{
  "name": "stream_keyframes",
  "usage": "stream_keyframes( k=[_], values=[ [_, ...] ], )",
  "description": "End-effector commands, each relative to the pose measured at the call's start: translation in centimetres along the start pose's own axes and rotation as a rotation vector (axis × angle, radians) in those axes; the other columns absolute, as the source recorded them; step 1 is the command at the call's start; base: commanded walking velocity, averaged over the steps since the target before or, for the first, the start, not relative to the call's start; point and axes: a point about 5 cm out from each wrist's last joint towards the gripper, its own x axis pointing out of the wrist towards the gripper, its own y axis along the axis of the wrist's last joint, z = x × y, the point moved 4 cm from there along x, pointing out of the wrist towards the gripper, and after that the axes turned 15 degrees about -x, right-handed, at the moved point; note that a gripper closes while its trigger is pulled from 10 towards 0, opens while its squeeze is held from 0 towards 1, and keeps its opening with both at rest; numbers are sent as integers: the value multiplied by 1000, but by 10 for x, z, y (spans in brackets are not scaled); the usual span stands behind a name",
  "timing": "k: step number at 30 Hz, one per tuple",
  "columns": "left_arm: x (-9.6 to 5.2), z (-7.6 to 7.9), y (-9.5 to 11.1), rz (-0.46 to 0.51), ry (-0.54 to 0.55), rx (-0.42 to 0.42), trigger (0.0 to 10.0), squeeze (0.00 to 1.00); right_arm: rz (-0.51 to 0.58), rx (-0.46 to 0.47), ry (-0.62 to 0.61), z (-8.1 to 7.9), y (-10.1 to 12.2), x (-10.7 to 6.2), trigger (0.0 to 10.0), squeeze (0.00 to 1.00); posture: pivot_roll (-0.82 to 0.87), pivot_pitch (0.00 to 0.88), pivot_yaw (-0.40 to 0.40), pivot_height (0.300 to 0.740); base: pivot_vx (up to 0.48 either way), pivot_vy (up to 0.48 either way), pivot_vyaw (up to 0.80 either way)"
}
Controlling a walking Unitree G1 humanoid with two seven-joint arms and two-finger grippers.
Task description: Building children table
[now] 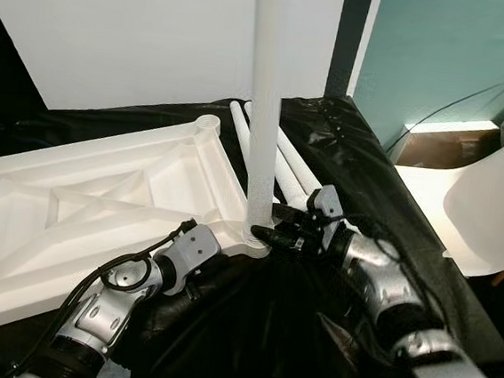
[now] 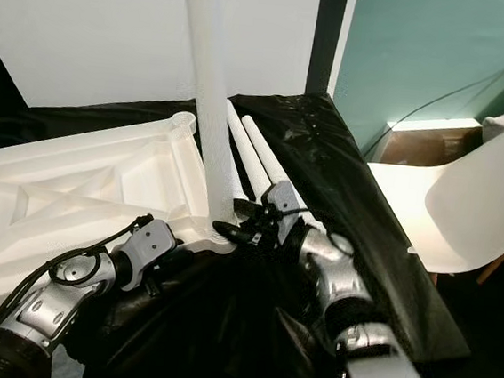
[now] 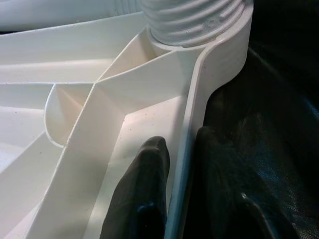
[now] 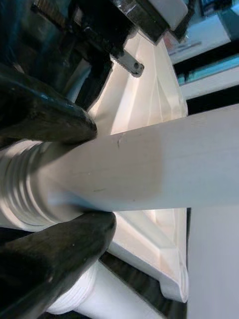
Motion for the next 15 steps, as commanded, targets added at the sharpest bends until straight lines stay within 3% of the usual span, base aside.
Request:
stream_keyframes(
  k=[1,2,5,13,14,15],
  values=[
    [1,19,-28,-97,-97,-42,10000,0,-83,30,-254,4,-19,-12,0,0,39,0,28,740,0,0,0],
    [1,19,-28,-97,-97,-42,10000,0,-83,30,-254,4,-19,-12,0,0,39,0,28,740,0,0,0],
    [0,18,-29,-104,-104,-38,10000,0,-84,40,-406,-3,-20,-12,0,0,42,0,29,740,0,0,0],
    [1,18,-29,-106,-103,-33,10000,0,-97,36,-468,6,-18,-11,0,0,37,0,25,740,0,0,0],
    [1,18,-29,-105,-103,-33,10000,0,-102,36,-465,4,-17,-11,2196,0,37,0,25,740,0,0,0],
    [2,18,-28,-103,-102,-34,10000,0,-108,43,-444,1,-18,-9,2196,0,37,0,21,740,0,0,0]
  ],
)
